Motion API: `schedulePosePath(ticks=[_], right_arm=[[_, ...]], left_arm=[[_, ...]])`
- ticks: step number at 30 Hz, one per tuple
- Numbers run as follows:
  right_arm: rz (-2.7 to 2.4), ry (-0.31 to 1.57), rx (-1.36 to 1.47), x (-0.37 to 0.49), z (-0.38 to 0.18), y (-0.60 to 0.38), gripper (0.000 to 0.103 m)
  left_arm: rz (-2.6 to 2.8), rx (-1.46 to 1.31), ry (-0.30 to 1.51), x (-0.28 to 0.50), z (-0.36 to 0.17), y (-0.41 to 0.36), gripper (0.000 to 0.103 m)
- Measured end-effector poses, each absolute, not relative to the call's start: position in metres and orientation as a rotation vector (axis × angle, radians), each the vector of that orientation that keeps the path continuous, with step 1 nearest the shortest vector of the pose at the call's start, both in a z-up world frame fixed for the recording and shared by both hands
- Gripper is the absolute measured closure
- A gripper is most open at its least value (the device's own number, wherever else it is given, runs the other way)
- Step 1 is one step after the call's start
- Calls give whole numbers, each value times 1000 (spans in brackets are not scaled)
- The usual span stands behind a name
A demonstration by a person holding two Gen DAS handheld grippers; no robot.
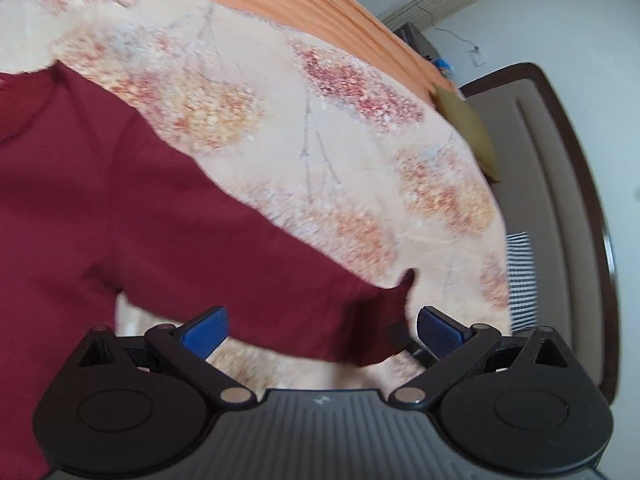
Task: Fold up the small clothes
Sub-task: 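Fold the sleeve across the shirt body with the right tool while the left tool grasps the other cuff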
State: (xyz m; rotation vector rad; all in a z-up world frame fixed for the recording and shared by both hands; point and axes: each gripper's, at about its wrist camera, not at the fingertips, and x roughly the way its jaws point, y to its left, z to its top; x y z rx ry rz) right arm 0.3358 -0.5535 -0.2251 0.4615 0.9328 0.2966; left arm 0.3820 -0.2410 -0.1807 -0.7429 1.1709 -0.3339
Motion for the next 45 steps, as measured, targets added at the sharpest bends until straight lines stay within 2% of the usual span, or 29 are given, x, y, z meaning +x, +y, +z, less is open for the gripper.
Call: schedulePosePath(ticks=[5, 10, 13, 15, 17, 19, 22, 23, 27, 32, 45], right_arm=[[373, 946, 416, 332, -221, -492, 93], [440, 944, 382, 324, -212, -450, 93], [476, 936, 361, 319, -204, -435, 93], [493, 925, 344, 318, -198, -430, 93], [509, 914, 331, 315, -193, -425, 93], [522, 904, 319, 312, -188, -422, 93], [531, 899, 307, 308, -184, -419, 93], [533, 899, 306, 307, -183, -418, 93], [541, 894, 302, 302, -179, -415, 92], [550, 897, 305, 293, -174, -411, 73], [501, 958, 255, 267, -175, -419, 73]], left_arm=[[-431, -909, 1204, 407, -220, -235, 4], [-437, -962, 1221, 405, -226, -228, 10], [-434, -947, 1240, 402, -223, -225, 25], [-430, -936, 1261, 400, -223, -223, 38], [-422, -919, 1274, 397, -221, -222, 42], [-419, -907, 1280, 394, -220, -221, 50], [-398, -885, 1285, 389, -218, -220, 75], [-385, -873, 1286, 388, -218, -219, 86], [-347, -855, 1276, 383, -217, -216, 94], [-316, -851, 1238, 378, -208, -205, 98], [-160, -850, 1096, 373, -179, -73, 99]])
